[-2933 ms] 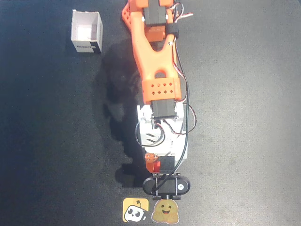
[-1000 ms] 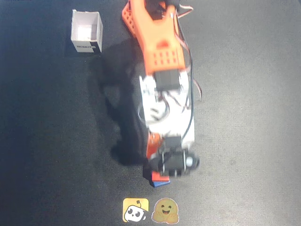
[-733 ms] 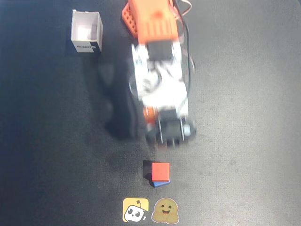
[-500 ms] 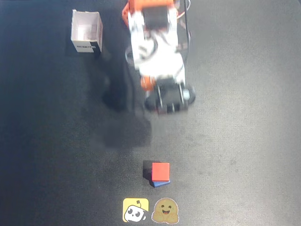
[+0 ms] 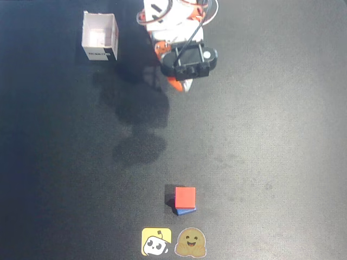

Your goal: Put the red cube on top of the blue cube.

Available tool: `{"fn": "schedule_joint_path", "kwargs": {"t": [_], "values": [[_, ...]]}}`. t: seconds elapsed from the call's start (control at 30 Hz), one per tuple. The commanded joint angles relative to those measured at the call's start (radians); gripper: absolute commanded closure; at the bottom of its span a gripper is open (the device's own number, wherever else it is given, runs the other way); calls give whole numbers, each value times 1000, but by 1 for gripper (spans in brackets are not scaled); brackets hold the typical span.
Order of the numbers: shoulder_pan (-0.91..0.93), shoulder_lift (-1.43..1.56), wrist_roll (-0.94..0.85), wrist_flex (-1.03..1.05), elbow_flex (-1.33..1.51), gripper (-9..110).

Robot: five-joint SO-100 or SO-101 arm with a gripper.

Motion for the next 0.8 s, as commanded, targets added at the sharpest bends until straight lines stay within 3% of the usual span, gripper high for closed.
{"fn": "schedule_joint_path", "kwargs": {"t": [0.0, 0.33, 0.77], "values": [[5, 72, 21, 26, 32, 101], [18, 123, 55, -14, 225, 101], [8, 123, 120, -9, 225, 101]]}}
